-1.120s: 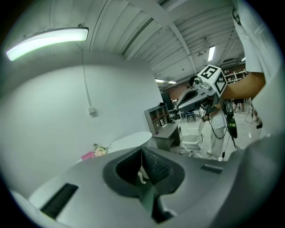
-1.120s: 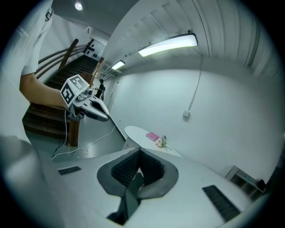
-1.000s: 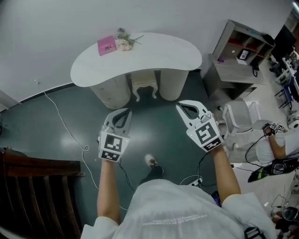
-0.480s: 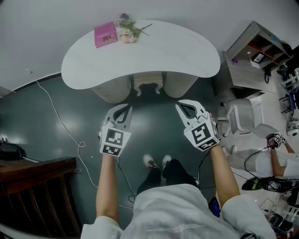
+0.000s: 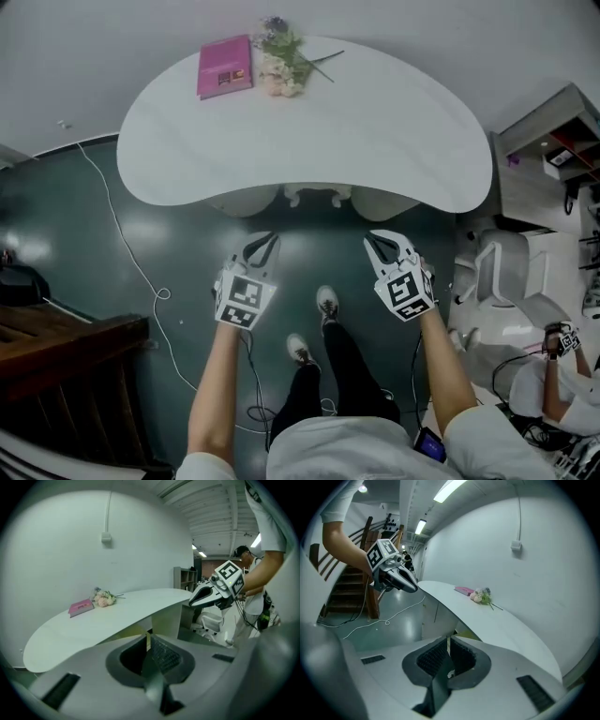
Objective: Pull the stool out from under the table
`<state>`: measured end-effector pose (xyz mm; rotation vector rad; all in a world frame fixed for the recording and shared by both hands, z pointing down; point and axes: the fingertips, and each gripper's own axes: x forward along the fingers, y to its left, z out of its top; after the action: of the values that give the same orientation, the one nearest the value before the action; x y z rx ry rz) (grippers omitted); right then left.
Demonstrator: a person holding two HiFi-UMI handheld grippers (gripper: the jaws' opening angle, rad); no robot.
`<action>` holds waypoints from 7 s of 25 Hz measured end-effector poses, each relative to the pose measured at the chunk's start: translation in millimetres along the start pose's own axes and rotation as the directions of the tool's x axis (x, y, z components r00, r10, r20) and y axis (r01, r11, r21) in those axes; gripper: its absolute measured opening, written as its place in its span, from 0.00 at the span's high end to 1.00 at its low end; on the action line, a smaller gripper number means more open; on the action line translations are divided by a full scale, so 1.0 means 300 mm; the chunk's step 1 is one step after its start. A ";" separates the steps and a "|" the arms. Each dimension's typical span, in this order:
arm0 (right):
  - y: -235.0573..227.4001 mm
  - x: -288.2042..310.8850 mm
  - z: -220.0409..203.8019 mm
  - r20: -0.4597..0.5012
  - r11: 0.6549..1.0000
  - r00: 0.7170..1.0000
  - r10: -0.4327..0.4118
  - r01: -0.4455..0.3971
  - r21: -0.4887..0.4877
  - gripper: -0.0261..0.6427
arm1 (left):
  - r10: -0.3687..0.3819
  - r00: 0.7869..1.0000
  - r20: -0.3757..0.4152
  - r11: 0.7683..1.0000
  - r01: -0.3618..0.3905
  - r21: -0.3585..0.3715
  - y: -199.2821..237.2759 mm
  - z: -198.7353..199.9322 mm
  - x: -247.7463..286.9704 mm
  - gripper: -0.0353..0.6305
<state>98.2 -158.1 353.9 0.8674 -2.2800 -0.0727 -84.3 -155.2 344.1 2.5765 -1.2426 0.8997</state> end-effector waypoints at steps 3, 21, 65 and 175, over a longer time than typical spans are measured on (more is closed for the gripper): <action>-0.037 0.159 -0.101 -0.004 0.998 1.000 0.005 -0.005 0.055 0.94 | 0.004 1.000 -0.020 1.000 -0.005 -0.023 0.038 -0.083 0.142 0.91; -0.064 0.929 -0.801 -0.090 0.968 0.996 -0.022 0.044 0.247 0.56 | -0.015 0.996 -0.093 0.994 0.005 -0.105 0.119 -0.761 0.855 0.66; 0.004 1.191 -1.186 -0.312 0.963 0.939 -0.144 0.206 0.175 0.58 | -0.027 0.987 -0.159 1.000 0.029 0.006 0.144 -1.138 1.295 0.56; 0.837 -1.931 0.277 0.397 0.979 0.915 -0.078 0.146 -0.143 0.94 | 0.372 0.870 0.323 0.878 -0.443 0.182 -1.433 0.339 -1.674 0.92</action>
<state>217.9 372.1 22.3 0.9596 -2.5385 -0.5288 44.2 420.2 28.1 2.7567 -1.9332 0.8212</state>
